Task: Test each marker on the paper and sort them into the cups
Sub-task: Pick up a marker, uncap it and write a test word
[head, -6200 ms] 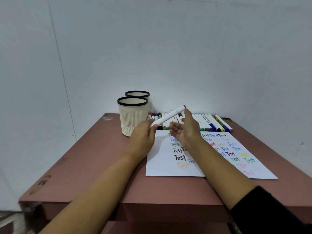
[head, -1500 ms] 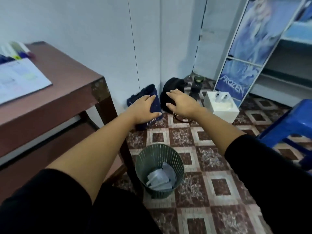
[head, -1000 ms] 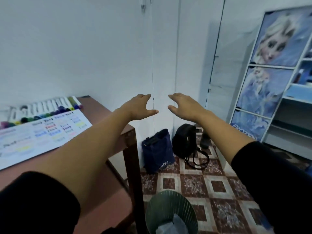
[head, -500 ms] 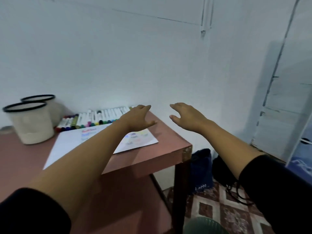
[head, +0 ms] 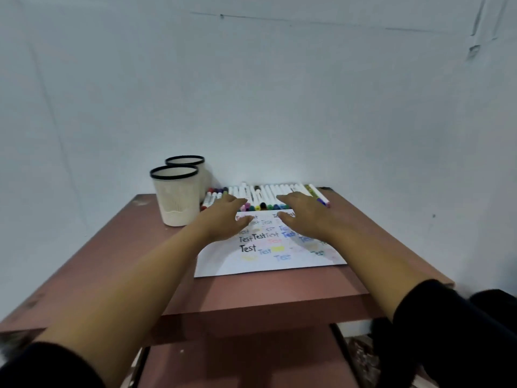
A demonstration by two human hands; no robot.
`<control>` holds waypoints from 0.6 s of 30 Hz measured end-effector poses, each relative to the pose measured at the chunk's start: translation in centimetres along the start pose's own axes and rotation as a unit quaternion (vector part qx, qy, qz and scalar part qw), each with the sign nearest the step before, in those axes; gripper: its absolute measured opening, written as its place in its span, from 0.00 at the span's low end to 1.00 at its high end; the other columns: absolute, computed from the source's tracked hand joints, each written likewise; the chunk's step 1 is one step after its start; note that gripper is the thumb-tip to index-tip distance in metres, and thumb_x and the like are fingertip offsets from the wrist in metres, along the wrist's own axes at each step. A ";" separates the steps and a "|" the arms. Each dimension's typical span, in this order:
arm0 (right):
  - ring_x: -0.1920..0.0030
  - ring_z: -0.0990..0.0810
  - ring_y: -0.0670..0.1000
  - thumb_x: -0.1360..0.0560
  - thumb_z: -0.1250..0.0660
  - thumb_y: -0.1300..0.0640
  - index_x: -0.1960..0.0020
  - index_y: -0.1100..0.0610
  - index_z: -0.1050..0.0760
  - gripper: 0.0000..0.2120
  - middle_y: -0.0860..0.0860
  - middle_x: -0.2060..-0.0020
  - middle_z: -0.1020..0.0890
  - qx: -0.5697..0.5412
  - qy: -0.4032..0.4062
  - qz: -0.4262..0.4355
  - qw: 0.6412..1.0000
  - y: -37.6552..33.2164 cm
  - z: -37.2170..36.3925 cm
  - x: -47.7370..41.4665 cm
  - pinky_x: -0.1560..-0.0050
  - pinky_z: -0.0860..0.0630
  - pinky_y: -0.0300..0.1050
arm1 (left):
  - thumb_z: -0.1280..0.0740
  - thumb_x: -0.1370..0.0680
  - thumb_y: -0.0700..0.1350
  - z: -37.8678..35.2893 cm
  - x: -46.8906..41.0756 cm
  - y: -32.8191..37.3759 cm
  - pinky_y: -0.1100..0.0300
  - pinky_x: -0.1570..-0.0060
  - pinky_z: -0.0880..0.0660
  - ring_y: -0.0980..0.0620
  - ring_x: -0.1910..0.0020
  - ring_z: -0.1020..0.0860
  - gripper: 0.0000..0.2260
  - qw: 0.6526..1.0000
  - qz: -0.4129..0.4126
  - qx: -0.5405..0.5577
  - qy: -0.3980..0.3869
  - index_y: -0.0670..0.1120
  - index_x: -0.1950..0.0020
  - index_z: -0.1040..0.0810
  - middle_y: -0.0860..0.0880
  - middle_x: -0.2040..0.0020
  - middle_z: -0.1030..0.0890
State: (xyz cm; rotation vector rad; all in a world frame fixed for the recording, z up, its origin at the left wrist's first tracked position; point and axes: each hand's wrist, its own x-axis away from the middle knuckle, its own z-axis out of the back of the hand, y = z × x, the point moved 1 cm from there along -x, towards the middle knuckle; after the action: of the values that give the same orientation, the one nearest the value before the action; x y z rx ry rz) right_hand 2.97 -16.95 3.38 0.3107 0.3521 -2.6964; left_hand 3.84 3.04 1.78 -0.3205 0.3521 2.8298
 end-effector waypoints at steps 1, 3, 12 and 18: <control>0.30 0.33 0.53 0.19 0.43 0.50 0.25 0.53 0.40 0.24 0.52 0.28 0.34 -0.007 -0.005 0.007 1.000 -0.6 -0.7 -0.7 0.34 0.34 0.48 | 0.41 0.21 0.54 -0.2 0.2 -0.9 0.53 0.37 0.35 0.45 0.32 0.34 0.22 1.000 0.004 -0.001 0.000 0.47 0.29 0.34 0.45 0.31 0.32; 0.31 0.32 0.54 0.20 0.43 0.50 0.26 0.53 0.39 0.23 0.53 0.29 0.33 -0.014 -0.018 0.018 1.000 -1.5 -2.1 -2.0 0.35 0.33 0.49 | 0.42 0.21 0.53 -0.6 0.4 -2.4 0.54 0.39 0.32 0.44 0.35 0.31 0.18 1.000 0.011 -0.004 -0.004 0.47 0.34 0.29 0.45 0.35 0.28; 0.40 0.25 0.51 0.20 0.44 0.49 0.34 0.52 0.27 0.18 0.51 0.38 0.23 -0.011 -0.024 0.026 0.999 -2.0 -5.5 -4.8 0.43 0.28 0.47 | 0.41 0.21 0.48 -2.2 0.7 -5.5 0.56 0.43 0.30 0.48 0.44 0.27 0.14 0.998 0.023 0.043 0.028 0.46 0.41 0.22 0.45 0.43 0.23; 0.44 0.23 0.52 0.21 0.42 0.51 0.37 0.51 0.26 0.15 0.51 0.42 0.21 0.025 0.016 0.007 1.000 -2.2 -5.3 -7.7 0.53 0.29 0.44 | 0.41 0.21 0.48 -2.9 0.4 -6.1 0.54 0.43 0.30 0.49 0.44 0.27 0.13 0.996 0.012 0.064 0.058 0.46 0.43 0.21 0.46 0.44 0.22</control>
State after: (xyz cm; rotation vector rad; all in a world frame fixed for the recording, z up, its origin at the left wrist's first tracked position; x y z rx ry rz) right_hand 9.79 -10.67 0.81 0.3702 0.2913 -2.6918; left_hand 5.75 8.06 -2.34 -0.4558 0.5635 2.8015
